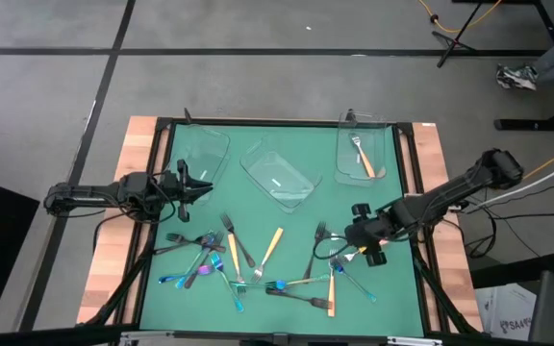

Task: Sort silverware by color (type)
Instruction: Put the orange fork into the right transparent bin

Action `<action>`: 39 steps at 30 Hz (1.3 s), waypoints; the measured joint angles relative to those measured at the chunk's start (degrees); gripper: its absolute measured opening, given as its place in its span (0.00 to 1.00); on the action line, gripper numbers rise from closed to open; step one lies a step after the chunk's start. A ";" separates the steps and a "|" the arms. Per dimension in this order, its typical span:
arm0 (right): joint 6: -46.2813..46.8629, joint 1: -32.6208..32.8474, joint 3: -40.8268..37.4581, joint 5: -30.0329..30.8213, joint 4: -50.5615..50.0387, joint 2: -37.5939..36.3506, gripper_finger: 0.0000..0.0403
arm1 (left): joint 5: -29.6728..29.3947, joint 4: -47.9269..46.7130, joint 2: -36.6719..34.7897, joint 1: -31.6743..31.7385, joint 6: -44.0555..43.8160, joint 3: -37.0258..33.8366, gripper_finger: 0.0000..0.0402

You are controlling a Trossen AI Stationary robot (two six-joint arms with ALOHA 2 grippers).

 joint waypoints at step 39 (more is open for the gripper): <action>-1.39 6.99 0.07 1.42 1.77 14.46 0.48 | 0.00 0.00 0.02 0.00 -0.02 0.00 0.11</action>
